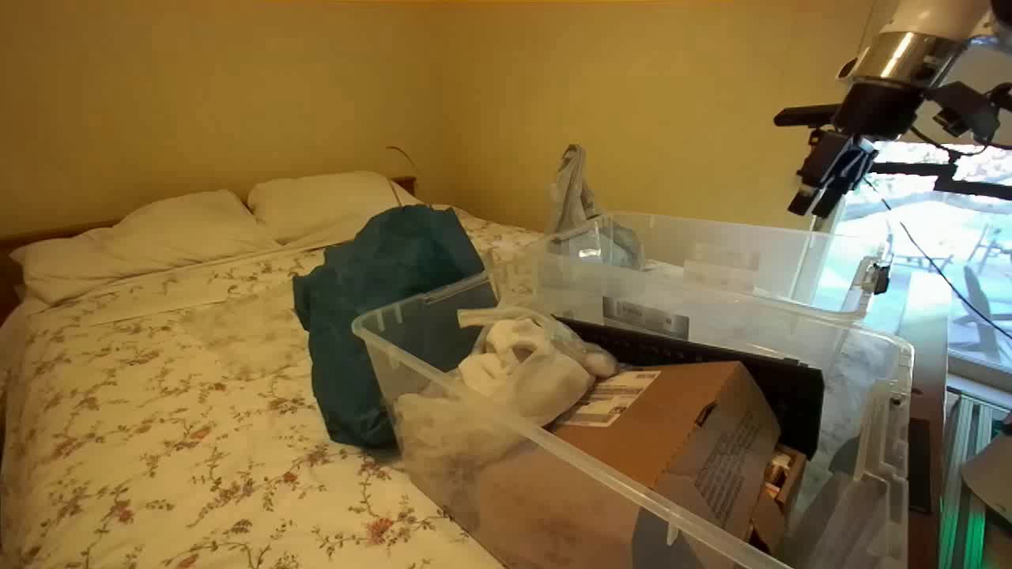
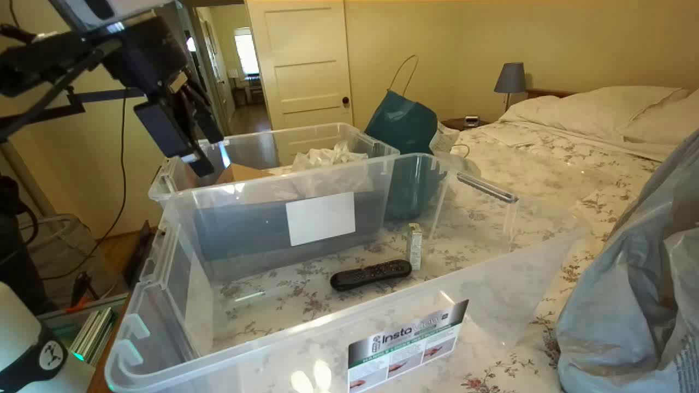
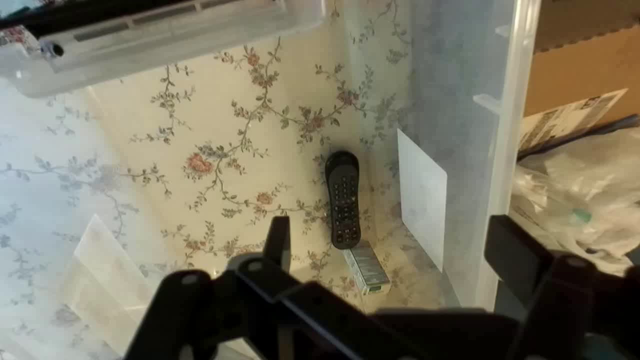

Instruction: Move the remote to the storage on the left

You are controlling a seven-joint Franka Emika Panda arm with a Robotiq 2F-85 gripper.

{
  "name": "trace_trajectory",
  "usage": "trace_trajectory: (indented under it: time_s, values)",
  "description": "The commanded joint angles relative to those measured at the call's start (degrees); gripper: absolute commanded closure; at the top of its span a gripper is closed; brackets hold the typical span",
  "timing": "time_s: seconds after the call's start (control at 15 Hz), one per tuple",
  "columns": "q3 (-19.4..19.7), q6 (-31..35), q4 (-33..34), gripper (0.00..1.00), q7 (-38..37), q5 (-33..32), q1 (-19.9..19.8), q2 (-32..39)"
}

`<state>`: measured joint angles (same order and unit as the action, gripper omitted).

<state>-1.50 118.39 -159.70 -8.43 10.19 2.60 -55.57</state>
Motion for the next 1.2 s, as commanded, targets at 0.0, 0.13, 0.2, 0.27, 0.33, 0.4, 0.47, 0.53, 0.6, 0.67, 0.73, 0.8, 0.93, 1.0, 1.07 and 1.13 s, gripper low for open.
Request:
trace_trajectory:
  time_s: [0.0,0.13,0.2,0.27,0.33,0.4,0.47,0.53,0.6,0.67,0.73,0.8,0.93,1.0,1.07,1.13]
  values:
    - [-0.4,-0.4,-0.6,0.0,0.3,0.4,-0.5,0.2]
    - [-1.1,0.4,1.1,0.0,0.6,-0.1,-0.2,3.4]
    - [-1.1,0.9,1.9,0.0,1.3,0.3,0.5,5.0]
    - [-1.7,1.2,2.5,0.0,0.9,0.3,0.5,6.0]
    - [-1.9,0.5,3.3,0.0,0.6,0.9,1.0,6.8]
    - [-1.5,-0.1,1.7,0.0,0.6,0.2,0.1,3.7]
    - [-1.7,-0.1,2.1,0.0,0.5,0.1,0.3,4.6]
    - [-1.9,0.0,2.4,0.0,0.5,0.1,0.5,5.3]
    - [-1.9,0.0,2.6,0.0,0.5,0.1,0.6,5.8]
    - [-2.5,0.9,2.6,0.0,-0.5,-0.4,-0.3,5.9]
    - [-2.6,3.3,2.8,0.0,0.2,-0.8,-0.3,6.8]
    - [-3.0,5.5,3.5,0.0,1.6,-1.8,-0.1,8.3]
    - [-4.0,9.4,4.9,0.0,3.3,-4.6,-0.2,12.4]
    - [-4.1,10.4,5.8,0.0,4.4,-5.7,0.2,15.2]
    - [-4.7,10.8,6.6,0.0,5.0,-7.5,0.0,17.7]
    - [-5.5,11.4,7.2,0.0,5.1,-9.3,-0.4,20.8]
